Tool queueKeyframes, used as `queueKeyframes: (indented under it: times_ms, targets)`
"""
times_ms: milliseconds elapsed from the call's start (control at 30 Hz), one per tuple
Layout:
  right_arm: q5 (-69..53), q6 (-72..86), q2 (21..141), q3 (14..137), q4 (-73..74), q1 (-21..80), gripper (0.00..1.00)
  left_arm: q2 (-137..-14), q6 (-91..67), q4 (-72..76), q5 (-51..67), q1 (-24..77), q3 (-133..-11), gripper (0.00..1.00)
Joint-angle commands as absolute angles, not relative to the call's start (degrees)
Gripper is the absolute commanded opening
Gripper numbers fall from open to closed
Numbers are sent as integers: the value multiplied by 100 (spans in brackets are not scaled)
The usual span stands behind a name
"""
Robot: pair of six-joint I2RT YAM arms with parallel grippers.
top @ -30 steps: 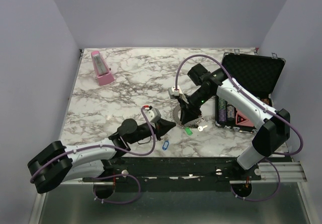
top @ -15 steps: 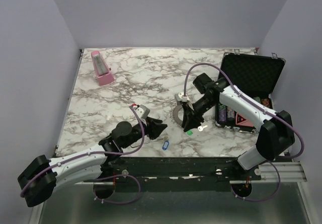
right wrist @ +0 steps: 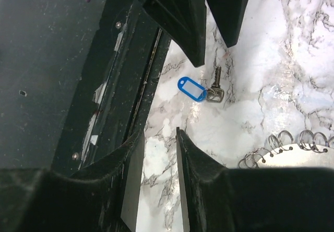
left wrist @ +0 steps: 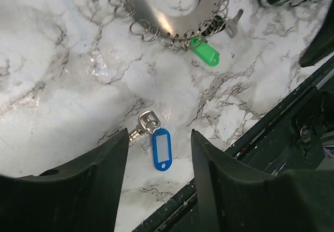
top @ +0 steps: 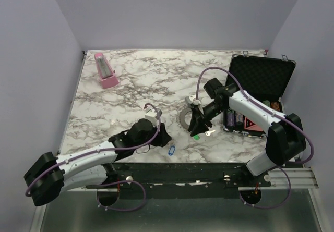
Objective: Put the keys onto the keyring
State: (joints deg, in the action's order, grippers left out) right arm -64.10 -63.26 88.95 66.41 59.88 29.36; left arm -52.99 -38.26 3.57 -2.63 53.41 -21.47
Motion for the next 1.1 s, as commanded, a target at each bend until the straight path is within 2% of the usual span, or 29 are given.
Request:
queueKeyframes:
  times_ms: [0, 100, 133, 467, 800, 1067]
  targets:
    - [-6697, -6442, 8982, 6513, 5880, 2857, 39, -6185, -4419, -816, -317, 5484, -2881, 52]
    - [-6689, -6434, 8956, 6513, 5880, 2804, 40, -6740, -4789, -966, -220, 5633, -3268, 39]
    - [-6680, -6434, 8939, 6513, 5871, 2786, 40, -6915, -4929, -1054, -228, 5660, -3357, 38]
    - [-6732, -6434, 8798, 6486, 5880, 2742, 40, -7786, -5282, -1696, -396, 5704, -3928, 39]
    - [-6794, -6451, 8745, 6460, 5889, 2742, 40, -8332, -5203, -1652, -334, 5704, -4306, 38]
    - [-6820, -6478, 8710, 6451, 5924, 2733, 40, -8569, -5185, -1784, -351, 5678, -4447, 31]
